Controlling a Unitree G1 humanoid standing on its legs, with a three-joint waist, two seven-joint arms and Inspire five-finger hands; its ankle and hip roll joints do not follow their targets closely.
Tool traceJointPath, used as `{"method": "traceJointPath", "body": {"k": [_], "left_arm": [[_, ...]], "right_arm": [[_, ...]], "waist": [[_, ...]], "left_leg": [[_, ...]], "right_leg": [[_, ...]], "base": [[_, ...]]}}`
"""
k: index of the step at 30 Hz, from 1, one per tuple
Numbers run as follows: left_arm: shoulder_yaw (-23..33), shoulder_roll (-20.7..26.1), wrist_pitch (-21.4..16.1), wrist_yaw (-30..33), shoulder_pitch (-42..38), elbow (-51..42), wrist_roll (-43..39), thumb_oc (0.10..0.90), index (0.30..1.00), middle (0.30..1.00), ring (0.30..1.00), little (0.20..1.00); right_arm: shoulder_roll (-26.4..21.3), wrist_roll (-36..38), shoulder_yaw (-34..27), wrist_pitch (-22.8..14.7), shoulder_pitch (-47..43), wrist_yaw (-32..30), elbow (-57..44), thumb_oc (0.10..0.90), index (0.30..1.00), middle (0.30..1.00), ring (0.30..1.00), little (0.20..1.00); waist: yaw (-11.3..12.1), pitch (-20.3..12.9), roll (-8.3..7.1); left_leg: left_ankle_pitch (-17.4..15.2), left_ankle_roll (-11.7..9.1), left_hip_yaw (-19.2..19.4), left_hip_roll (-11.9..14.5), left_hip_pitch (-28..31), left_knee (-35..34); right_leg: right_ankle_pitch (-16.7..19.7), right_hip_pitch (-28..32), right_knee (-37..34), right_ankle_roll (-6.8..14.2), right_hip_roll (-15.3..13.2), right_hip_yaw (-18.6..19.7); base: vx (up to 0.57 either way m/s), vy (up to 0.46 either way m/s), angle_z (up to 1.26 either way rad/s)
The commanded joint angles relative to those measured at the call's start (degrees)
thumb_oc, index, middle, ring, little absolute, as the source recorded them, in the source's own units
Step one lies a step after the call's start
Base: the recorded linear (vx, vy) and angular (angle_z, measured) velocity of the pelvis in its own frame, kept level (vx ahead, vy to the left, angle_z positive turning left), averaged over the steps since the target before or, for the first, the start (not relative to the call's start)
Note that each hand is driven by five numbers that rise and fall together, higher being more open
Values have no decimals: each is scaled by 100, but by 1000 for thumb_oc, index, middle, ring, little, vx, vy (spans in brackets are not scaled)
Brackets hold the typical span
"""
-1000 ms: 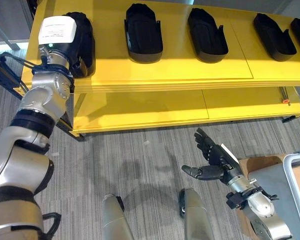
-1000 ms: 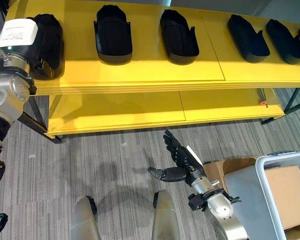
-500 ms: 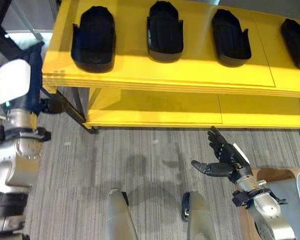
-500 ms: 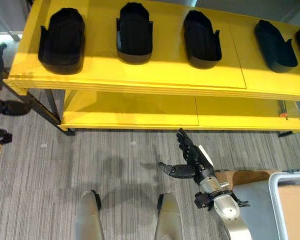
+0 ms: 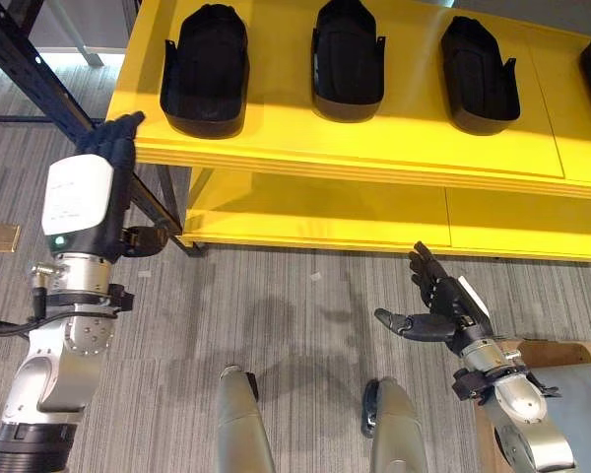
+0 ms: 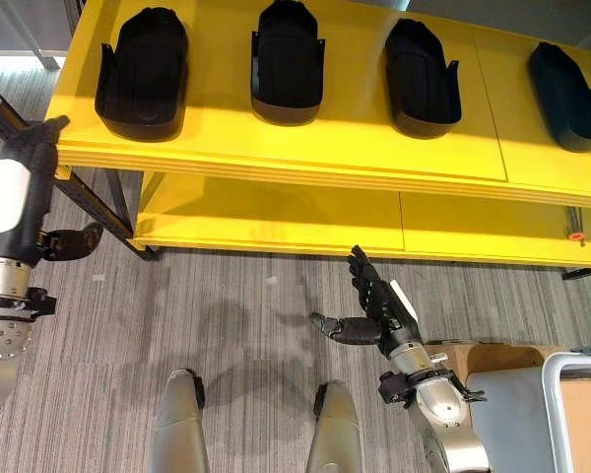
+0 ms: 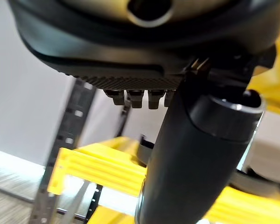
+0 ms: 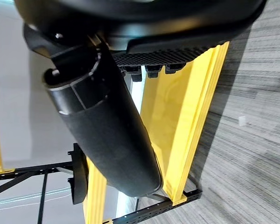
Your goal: Move parts from the plastic box to the shelf.
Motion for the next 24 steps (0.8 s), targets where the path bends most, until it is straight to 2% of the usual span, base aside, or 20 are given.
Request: {"method": "traceJointPath", "body": {"k": [1,5,12,24], "left_arm": [[-236,209,-257,192,-981,-118,457,900,1000,1000,1000,1000],[-681,211,-209,126,-1406,179,603,900,1000,1000,1000,1000],[-1350,-50,-94,68,-2019,645,731,900,1000,1000,1000,1000],[-1662,-252,72,-37,-2283,1307,768,900,1000,1000,1000,1000]], "right_arm": [[-316,-27,-374,-597,-94,-141,-589,900,1000,1000,1000,1000],[-329,-18,-328,-582,-138,-172,-552,900,1000,1000,1000,1000],[-335,-9,-219,-581,-219,-212,-489,900,1000,1000,1000,1000],[-314,7,-188,-529,-256,-241,-466,900,1000,1000,1000,1000]], "waist": [[-120,-386,140],[-180,-400,142],[-258,-434,141],[-323,-457,125]], "left_leg": [[128,362,-78,9,74,-154],[121,363,-77,18,76,-145],[101,374,-56,40,63,-97],[95,375,-45,59,38,-57]], "right_leg": [[144,219,-142,-498,70,70],[139,201,-136,-500,83,98],[149,174,-123,-479,99,137],[154,110,-104,-482,125,174]], "base": [[-78,15,-1],[0,0,0],[0,0,0],[1,2,-2]]}}
